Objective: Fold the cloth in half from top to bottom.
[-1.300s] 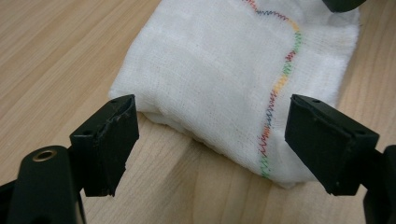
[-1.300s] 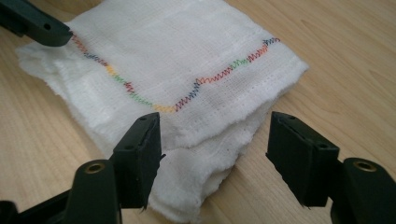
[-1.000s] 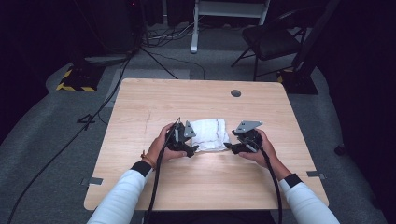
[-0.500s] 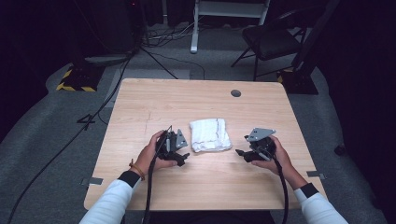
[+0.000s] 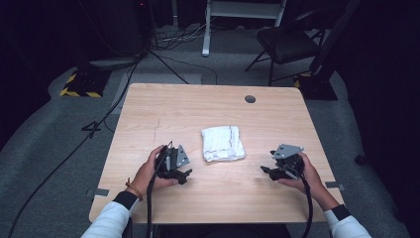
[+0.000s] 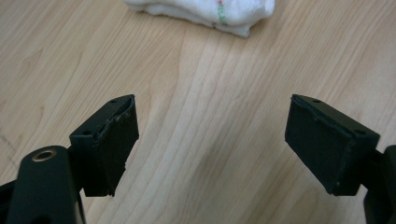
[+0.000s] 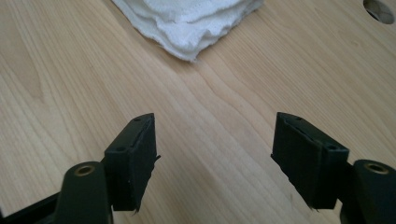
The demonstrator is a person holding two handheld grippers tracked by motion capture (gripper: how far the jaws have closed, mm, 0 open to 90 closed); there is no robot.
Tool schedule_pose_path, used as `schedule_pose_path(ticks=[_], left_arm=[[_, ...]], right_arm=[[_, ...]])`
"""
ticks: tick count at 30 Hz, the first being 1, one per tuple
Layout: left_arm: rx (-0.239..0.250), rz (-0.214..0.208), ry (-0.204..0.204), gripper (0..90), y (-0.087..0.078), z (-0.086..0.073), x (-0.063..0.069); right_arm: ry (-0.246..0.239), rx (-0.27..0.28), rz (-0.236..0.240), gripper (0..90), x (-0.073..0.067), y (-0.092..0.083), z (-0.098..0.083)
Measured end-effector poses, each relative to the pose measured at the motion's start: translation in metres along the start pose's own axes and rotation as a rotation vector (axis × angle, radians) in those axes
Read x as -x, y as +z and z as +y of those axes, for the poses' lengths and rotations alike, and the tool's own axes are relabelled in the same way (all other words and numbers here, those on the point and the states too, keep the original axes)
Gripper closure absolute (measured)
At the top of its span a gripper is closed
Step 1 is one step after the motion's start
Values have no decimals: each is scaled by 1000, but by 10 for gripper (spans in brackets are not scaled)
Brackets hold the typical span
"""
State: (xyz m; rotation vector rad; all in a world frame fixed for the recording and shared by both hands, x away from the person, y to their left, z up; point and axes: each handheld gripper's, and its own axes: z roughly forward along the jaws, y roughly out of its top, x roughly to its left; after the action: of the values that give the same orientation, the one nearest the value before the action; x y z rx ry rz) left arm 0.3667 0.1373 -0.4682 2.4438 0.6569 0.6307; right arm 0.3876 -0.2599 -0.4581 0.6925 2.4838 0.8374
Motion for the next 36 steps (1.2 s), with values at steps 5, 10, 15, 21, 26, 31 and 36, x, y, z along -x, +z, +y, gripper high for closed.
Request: schedule_pose_path(ticks=[5, 10, 15, 21, 26, 31, 36], left_arm=[[5, 19, -12, 174, -10, -16, 2], [27, -3, -48, 174, -16, -29, 1], [25, -23, -89, 163, -24, -51, -6], [30, -34, -185, 173, -27, -70, -14], [8, -55, -280, 190, -29, -92, -19], [14, -41, -302, 185, -32, -101, -25], [67, -89, -361, 184, -33, -117, -30]], right_arm=[[12, 0, -15, 312, 0, -9, -18], [27, -4, -23, 309, 0, -14, -30], [93, 0, -3, 304, 5, -21, -53], [170, 20, 5, 298, 13, -30, -76], [257, 30, -10, 286, 21, -35, -100], [312, 36, -19, 256, 24, -38, -112], [364, 72, -38, 234, 27, -40, -123]])
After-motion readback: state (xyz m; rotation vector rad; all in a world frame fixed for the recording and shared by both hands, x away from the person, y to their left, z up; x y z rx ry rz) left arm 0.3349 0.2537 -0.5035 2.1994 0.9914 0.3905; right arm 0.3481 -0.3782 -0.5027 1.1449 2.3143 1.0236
